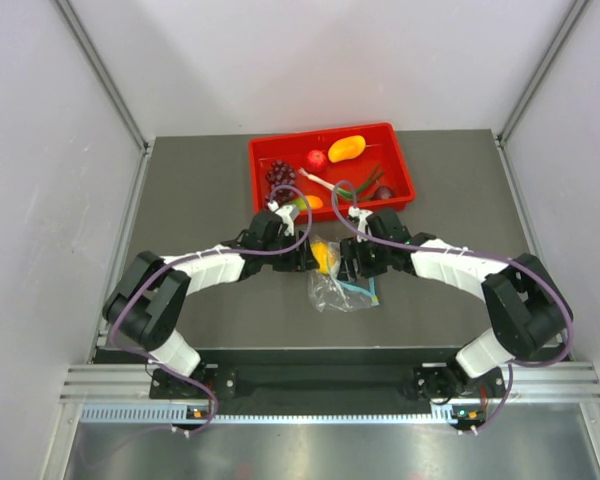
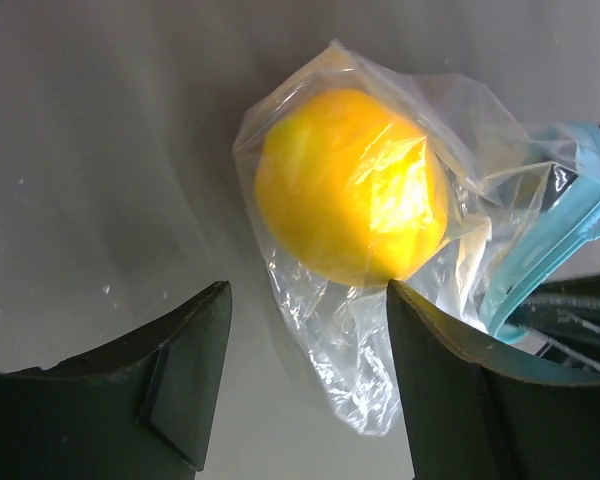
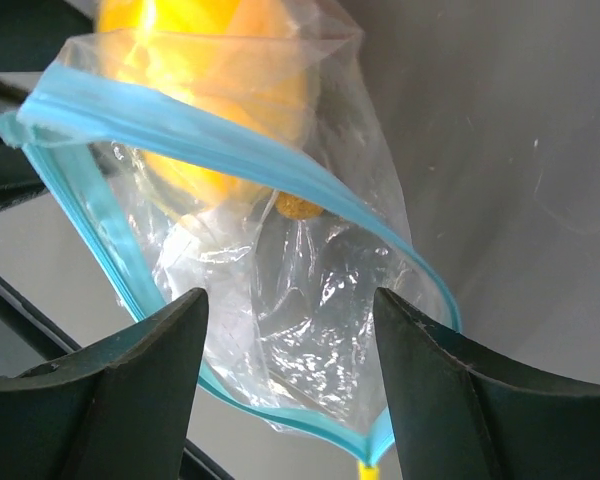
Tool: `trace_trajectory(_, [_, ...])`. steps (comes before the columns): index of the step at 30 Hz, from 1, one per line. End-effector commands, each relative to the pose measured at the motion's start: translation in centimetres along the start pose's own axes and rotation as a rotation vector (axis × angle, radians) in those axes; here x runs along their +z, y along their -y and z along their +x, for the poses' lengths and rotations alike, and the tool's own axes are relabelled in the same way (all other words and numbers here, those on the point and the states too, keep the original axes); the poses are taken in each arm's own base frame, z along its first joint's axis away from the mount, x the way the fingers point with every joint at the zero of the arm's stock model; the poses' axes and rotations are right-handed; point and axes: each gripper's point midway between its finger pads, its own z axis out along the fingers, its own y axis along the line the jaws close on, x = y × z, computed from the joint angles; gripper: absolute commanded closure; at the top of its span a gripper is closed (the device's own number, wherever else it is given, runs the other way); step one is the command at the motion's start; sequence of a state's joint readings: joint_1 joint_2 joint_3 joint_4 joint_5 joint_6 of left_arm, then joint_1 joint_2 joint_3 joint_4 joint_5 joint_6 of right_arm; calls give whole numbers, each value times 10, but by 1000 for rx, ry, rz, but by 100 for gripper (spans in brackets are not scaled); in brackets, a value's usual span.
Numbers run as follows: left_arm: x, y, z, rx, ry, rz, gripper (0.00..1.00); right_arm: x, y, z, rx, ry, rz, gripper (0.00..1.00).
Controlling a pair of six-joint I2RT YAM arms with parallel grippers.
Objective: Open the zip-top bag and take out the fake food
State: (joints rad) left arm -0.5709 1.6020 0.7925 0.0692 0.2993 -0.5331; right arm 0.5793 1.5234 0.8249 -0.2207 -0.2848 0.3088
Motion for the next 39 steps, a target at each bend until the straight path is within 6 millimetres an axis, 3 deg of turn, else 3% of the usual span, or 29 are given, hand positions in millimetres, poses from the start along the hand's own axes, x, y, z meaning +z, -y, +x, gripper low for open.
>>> trace_trajectory(1, [3, 16, -42, 4, 148, 46, 32, -11, -5, -13, -5, 67, -21, 33])
trace_trajectory(13, [-6, 34, -65, -15, 232, 151, 32, -17, 7, -12, 28, 89, 11, 34])
trace_trajectory(22, [20, 32, -71, -8, 190, 160, 32, -13, 1, -18, 19, 94, -25, 36])
trace_trajectory(27, [32, 25, -61, -17, 124, 141, 34, -8, 4, -14, 24, 78, -23, 36])
trace_trajectory(29, [36, 20, -54, -18, 101, 128, 38, -5, 7, -9, 30, 62, -15, 36])
trace_trajectory(36, [42, 10, -32, -46, 25, 114, 77, 1, 7, -1, 40, 39, -29, 36])
trace_trajectory(39, [42, 9, -26, -55, 16, 115, 82, 1, 4, -3, 35, 49, -48, 36])
